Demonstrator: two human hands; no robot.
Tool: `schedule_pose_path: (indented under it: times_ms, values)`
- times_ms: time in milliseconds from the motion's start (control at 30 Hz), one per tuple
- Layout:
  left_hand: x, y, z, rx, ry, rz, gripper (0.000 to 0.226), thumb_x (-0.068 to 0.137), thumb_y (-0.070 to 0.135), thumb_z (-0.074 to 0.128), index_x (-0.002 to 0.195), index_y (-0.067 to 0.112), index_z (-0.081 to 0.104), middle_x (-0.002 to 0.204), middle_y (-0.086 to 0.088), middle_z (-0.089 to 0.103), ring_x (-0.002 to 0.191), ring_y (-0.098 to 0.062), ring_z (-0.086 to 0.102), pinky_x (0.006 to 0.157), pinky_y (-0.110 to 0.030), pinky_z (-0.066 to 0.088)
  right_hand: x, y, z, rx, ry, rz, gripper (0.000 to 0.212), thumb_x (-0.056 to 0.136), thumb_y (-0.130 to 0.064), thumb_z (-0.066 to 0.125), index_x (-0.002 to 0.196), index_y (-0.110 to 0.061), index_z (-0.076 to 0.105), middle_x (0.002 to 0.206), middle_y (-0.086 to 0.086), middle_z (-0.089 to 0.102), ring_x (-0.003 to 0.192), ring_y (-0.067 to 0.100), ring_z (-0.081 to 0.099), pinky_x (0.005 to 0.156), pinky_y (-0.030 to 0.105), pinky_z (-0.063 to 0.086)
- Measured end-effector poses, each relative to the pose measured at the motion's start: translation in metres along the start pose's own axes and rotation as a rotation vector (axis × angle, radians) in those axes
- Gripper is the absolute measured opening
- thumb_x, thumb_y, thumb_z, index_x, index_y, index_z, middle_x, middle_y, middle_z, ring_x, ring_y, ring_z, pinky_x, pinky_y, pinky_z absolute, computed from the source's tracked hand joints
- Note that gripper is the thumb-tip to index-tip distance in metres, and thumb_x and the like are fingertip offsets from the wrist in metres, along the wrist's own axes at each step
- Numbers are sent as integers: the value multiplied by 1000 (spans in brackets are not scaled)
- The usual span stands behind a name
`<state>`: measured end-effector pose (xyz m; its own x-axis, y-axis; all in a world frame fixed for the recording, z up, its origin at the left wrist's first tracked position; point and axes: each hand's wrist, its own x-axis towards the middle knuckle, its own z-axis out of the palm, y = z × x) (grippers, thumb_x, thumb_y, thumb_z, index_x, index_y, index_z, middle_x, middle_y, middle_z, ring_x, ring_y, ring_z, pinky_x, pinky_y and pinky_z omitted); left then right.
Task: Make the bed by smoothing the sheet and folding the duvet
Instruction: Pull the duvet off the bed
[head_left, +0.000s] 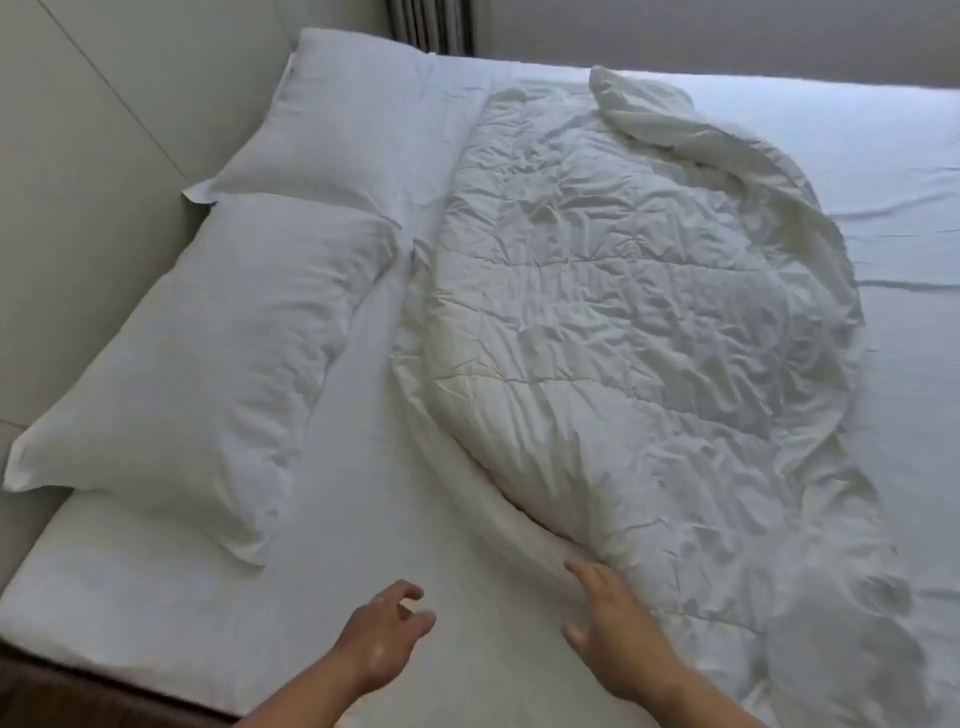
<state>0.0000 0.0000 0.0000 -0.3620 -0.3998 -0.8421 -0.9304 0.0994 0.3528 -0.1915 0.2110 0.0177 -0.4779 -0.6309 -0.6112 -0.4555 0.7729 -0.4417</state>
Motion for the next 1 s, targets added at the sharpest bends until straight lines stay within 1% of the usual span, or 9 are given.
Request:
schedule_pose_path:
  times_ms: [100,167,300,433,533,600,700,900,1000]
  values:
    - [58,31,15,-112,1,19,46,91,47,58,133,32,47,108,5,62,100,-18,63,87,-33,53,56,2,19,-58,36,-68,74,92,-36,57,156,-27,22,159,-6,25,143,14,33,117,24,28]
    - [97,50,24,-194,20,13,62,86,57,57,141,34,38,113,4,61,105,-21,63,94,-40,54,88,0,39,-127,69,-69,79,87,-34,62,156,-23,25,156,-1,32,140,20,39,116,31,35]
    - [156,59,51,-416,51,-2,82,68,76,60,137,38,38,112,2,65,102,-26,66,92,-47,56,129,22,97,-207,136,52,87,60,-30,81,140,-16,49,121,8,63,108,31,63,88,45,56]
    - [175,51,85,-589,-20,10,80,64,73,69,130,36,43,111,9,65,103,-19,65,93,-44,56,136,32,135,-173,128,115,68,84,-23,64,146,-33,37,110,0,60,98,25,61,72,37,51]
    - [170,36,100,-622,-26,10,71,73,58,73,132,33,44,111,11,65,103,-14,64,93,-40,56,126,19,154,-127,143,174,63,91,-25,53,148,-40,29,97,-6,49,80,18,54,63,33,45]
    - [161,27,97,-632,39,13,57,83,43,70,133,33,44,110,10,65,100,-12,64,94,-37,55,115,-4,161,-87,117,184,62,94,-27,50,150,-40,28,99,-6,48,80,18,54,65,30,39]
    - [141,10,69,-619,140,36,46,90,28,62,133,33,47,113,5,66,100,-14,64,95,-38,53,98,-56,169,8,98,131,65,97,-30,47,155,-41,18,113,-5,51,96,19,61,71,28,35]
    - [110,-49,-44,-524,307,115,34,91,20,56,119,39,59,104,14,69,95,-11,66,88,-38,56,92,-182,203,231,156,-52,76,91,-29,44,157,-45,10,124,-7,49,105,15,58,83,26,44]
    - [130,-80,-93,-448,402,138,33,93,19,58,120,38,60,103,16,68,96,-12,65,86,-37,54,111,-231,222,392,7,-135,88,91,-15,52,159,-37,1,144,-12,36,128,6,46,103,16,38]
